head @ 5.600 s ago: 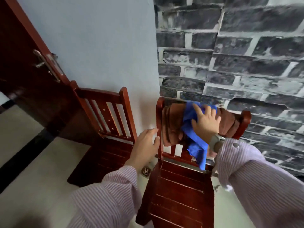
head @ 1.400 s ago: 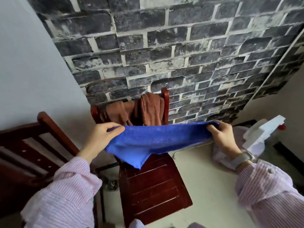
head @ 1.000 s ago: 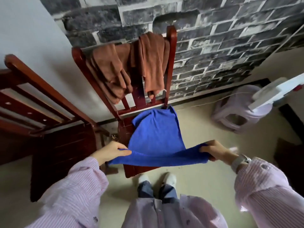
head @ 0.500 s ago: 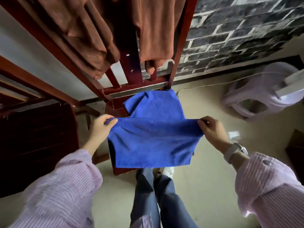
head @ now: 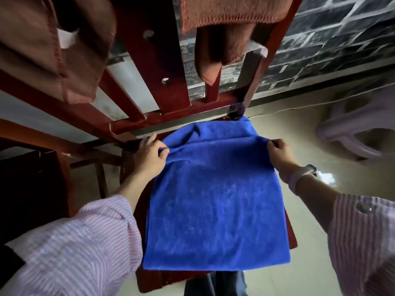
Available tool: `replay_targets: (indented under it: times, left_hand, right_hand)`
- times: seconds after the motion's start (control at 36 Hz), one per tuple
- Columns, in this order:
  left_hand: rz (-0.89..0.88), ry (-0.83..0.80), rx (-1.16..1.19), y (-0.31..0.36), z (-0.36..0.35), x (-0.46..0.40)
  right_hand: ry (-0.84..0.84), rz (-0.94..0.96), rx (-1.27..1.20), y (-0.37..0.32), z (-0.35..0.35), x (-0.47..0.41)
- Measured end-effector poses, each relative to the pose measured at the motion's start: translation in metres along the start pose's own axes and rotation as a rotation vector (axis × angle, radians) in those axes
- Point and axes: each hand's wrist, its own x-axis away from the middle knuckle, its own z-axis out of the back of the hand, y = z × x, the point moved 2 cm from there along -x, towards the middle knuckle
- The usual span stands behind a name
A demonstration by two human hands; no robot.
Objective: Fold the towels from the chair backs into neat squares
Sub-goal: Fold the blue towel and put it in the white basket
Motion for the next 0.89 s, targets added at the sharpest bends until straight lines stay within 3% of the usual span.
replay_targets:
  times: [0.11,0.19,0.28,0.39,0.56,0.72,0.78,0.89]
  left_hand:
    - [-0.167,0.092,-0.009,-0.001,-0.005,0.009]
    - [-0.264,0.084,-0.022,0.001,-0.009,0.027]
    - [-0.262,0.093,0.019,0.001,-0.013,0.051]
    - [-0.198,-0.009,0.1,-0.01,-0.019,0.096]
    - [-0.026,-0.248,0.087,-0.041,-0.015,0.152]
    - [0.138,-0.209,0.199,-0.048,0.0,0.139]
    - [0.189,-0.236,0.19,-0.047,0.002,0.131]
    - [0.127,-0.281,0.107,-0.042,-0.008,0.127]
  right_hand:
    - [0.046,0.095,0.012,0.003,-0.015,0.013]
    - [0.168,0.301,0.244,0.014,-0.017,0.032]
    - [0.183,0.448,0.392,0.029,-0.014,0.048]
    - [-0.023,0.47,0.481,0.045,-0.014,0.084]
    - [-0.427,0.252,0.636,0.058,0.001,0.12]
    - [-0.151,0.262,0.502,0.035,0.017,0.101]
    - [-0.119,0.226,0.48,0.03,0.014,0.09]
    - [-0.133,0.289,0.532,0.032,0.002,0.078]
